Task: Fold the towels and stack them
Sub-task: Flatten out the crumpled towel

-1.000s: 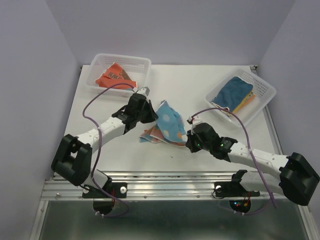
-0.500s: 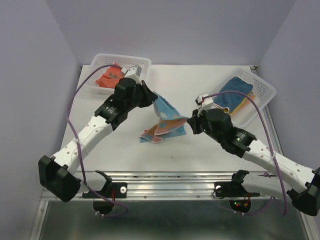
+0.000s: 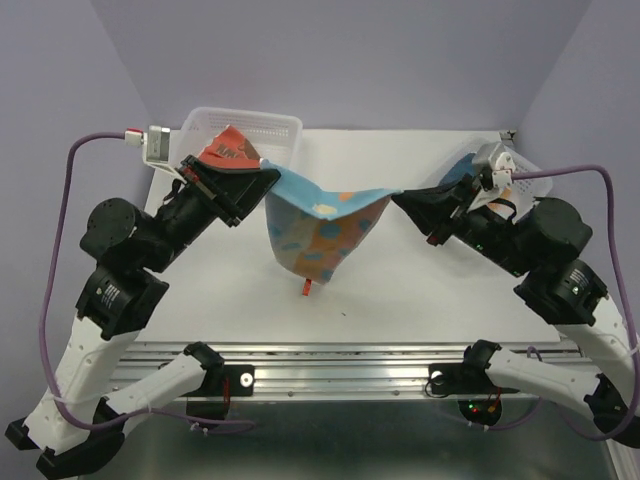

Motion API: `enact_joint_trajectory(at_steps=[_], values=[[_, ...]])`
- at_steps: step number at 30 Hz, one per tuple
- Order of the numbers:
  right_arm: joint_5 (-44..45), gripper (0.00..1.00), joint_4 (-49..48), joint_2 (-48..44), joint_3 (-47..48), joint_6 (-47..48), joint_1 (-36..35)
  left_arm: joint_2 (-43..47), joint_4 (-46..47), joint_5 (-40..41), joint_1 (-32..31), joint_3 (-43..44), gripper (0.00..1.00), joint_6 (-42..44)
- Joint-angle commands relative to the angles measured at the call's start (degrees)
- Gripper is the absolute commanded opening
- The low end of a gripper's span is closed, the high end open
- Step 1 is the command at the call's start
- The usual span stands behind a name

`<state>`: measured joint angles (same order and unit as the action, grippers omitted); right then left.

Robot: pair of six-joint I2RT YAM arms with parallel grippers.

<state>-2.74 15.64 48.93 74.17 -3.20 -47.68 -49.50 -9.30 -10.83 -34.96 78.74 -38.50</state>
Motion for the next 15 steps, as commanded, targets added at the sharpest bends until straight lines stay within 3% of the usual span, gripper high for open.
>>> enact_joint_trajectory(at_steps=[1, 8, 15], values=[[-19.5, 0.01, -1.0, -0.9, 6.1, -0.7, -0.4, 1.6, 8.1, -13.6, -1.2, -1.7, 0.00, -4.1], [-26.6, 0.01, -1.6, -0.5, 8.8, -4.4, -0.4, 6.2, 14.7, -15.5, -2.9, -4.8, 0.00, -7.0], [-19.1, 0.01, -1.2, -1.9, 7.0, -3.7, -0.3, 7.7, 14.7, -10.9, -2.9, -9.0, 0.00, -6.6]])
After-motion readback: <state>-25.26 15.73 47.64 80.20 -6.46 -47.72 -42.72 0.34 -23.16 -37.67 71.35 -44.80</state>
